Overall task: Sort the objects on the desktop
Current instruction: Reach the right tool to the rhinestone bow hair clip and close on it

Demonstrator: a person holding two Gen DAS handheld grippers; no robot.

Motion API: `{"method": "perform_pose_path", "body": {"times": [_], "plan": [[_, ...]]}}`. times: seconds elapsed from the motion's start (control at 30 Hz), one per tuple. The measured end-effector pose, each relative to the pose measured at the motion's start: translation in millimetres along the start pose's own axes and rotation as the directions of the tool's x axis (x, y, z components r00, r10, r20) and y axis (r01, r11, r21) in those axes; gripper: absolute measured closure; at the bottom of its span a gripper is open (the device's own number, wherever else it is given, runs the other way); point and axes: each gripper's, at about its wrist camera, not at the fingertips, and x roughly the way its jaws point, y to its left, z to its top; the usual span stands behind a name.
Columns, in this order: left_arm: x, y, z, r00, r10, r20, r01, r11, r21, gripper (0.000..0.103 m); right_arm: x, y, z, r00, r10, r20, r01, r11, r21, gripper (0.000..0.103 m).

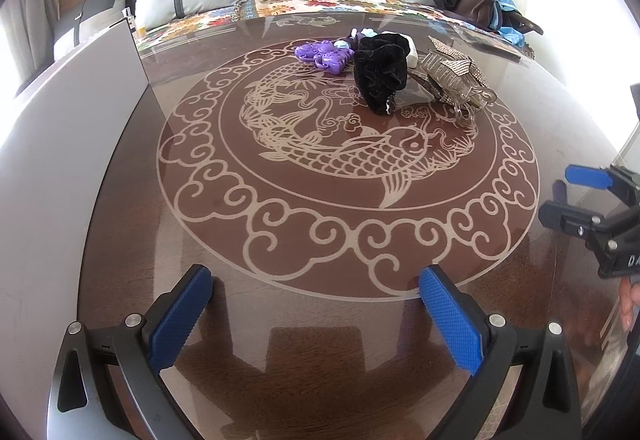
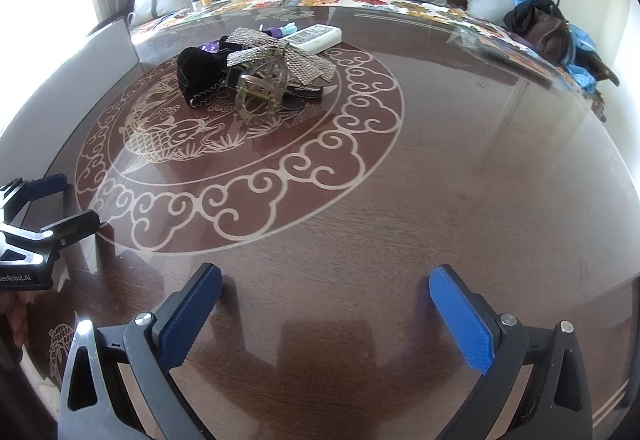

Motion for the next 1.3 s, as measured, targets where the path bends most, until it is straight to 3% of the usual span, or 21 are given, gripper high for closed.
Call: {"method": "perform_pose_path", "body": {"times": [0.13,0.23,0.37,0.5,0.6,0.67,0.77,0.87,0.97,1.0,1.07,1.17,1.3], "plan": [[-0.1,0.0,-0.3,1.000,0.000,0.000,0.000,1.000,0.000,0.000,6.9,10.1,49.5,0.999,0.017,0.045,-0.012,0.993,-0.117,0.000],[-0.1,-0.1,-0.4,1.000,0.000,0.000,0.000,1.000,0.000,0.000,24.6,23.1,82.5,0.999,0.046,0.024,-0.038,0.968,-0.247,0.000],[-0.2,-0.1,-0.5,1.000,0.000,0.000,0.000,1.000,0.000,0.000,50.7,47.9,104.7,1.000,0.003,0.006,0.000,0.909,-0.418,0.000],[-0.3,-0.3,-0.8,1.000,0.000,0.000,0.000,1.000,0.000,0.000,70.3,65.2,117.3,1.000,-0.020,-0.024,0.006,0.868,-0.497,0.001],[-0.3,-0.3,-1.0,1.000,0.000,0.000,0.000,1.000,0.000,0.000,74.2,61.2,122.0,0.998,0.009,-0.064,-0.036,0.899,-0.437,0.016],[-0.4,-0.2,-0.9,1.000,0.000,0.000,0.000,1.000,0.000,0.000,69.7,55.6,122.7,0.997,0.015,-0.073,-0.042,0.925,-0.378,0.036],[-0.2,-0.1,-0.9,1.000,0.000,0.001,0.000,1.000,0.000,0.000,52.8,40.0,114.3,0.989,0.099,-0.114,-0.121,0.972,-0.203,0.041],[0.0,0.0,-0.8,1.000,0.000,0.000,0.000,1.000,0.000,0.000,32.0,27.5,87.4,0.974,0.178,-0.139,-0.186,0.981,-0.048,0.041],[0.1,0.2,-0.7,1.000,0.000,0.000,0.000,1.000,-0.001,0.000,12.6,15.9,59.3,0.971,0.217,-0.097,-0.216,0.976,0.019,0.037],[0.2,0.3,-0.6,1.000,0.000,0.001,0.000,1.000,0.000,0.000,6.4,12.5,50.8,0.974,0.216,-0.068,-0.215,0.976,0.020,0.032],[0.1,0.4,-0.6,1.000,0.001,0.001,-0.001,1.000,0.000,0.000,-7.2,8.6,30.6,0.985,0.170,-0.002,-0.170,0.985,-0.008,0.012],[0.0,0.7,-1.1,1.000,0.001,0.001,-0.001,1.000,0.000,0.000,-19.1,3.7,4.4,0.993,0.101,0.058,-0.099,0.994,-0.049,0.008],[0.0,0.6,-1.1,1.000,0.001,0.001,-0.001,1.000,0.000,0.000,-16.3,3.8,-13.4,0.992,0.119,0.035,-0.115,0.988,-0.105,0.008]]}}
